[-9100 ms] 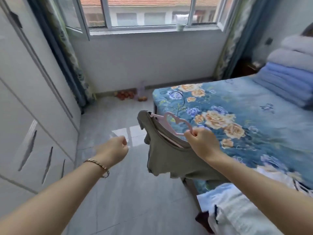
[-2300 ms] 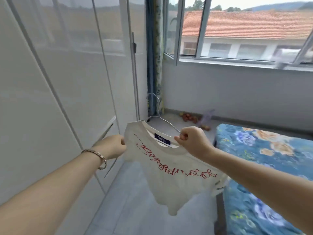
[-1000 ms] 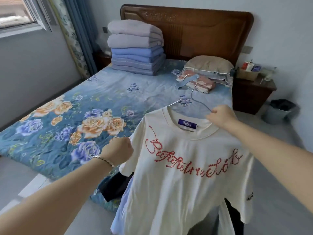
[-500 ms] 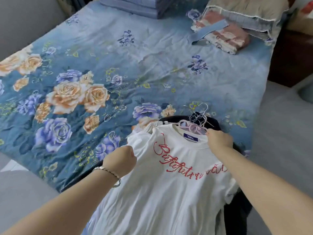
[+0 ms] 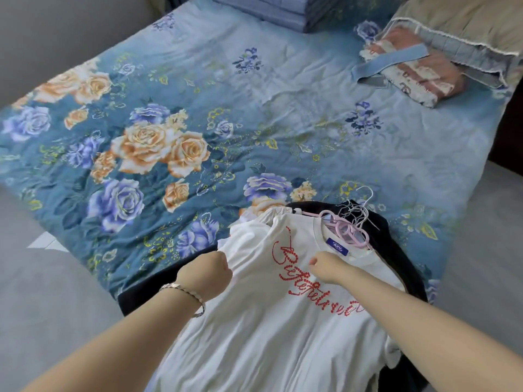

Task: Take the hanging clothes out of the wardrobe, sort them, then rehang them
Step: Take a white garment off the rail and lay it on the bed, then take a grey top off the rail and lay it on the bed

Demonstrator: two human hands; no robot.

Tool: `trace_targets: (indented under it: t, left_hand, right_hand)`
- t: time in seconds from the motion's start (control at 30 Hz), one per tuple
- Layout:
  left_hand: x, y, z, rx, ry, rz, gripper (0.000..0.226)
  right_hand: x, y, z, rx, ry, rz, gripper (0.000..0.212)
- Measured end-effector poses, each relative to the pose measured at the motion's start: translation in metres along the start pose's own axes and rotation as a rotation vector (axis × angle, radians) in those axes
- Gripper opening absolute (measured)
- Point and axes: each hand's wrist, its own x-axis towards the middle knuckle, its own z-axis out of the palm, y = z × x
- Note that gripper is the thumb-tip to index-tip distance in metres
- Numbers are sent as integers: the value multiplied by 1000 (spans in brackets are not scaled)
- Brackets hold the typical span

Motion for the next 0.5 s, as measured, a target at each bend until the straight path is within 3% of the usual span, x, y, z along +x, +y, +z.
trace_targets:
  t: [0.1, 0.2, 0.33, 0.5]
  left_hand:
    - [-29, -29, -16, -86, -10, -55, 30]
    - [-69, -74, -30, -132, 22, -131, 23]
    - [-138, -155, -46, -239, 97, -272, 13]
    - [-260, -274, -57, -341, 250, -448, 16]
  right_hand:
    - [-28, -62, 8, -130, -17, -151, 32]
    - [-67, -132, 22, -316, 8, -319, 31]
    - [-129, -232, 56, -544, 44, -533, 31]
    - [-231, -353, 126, -736, 92, -772, 23]
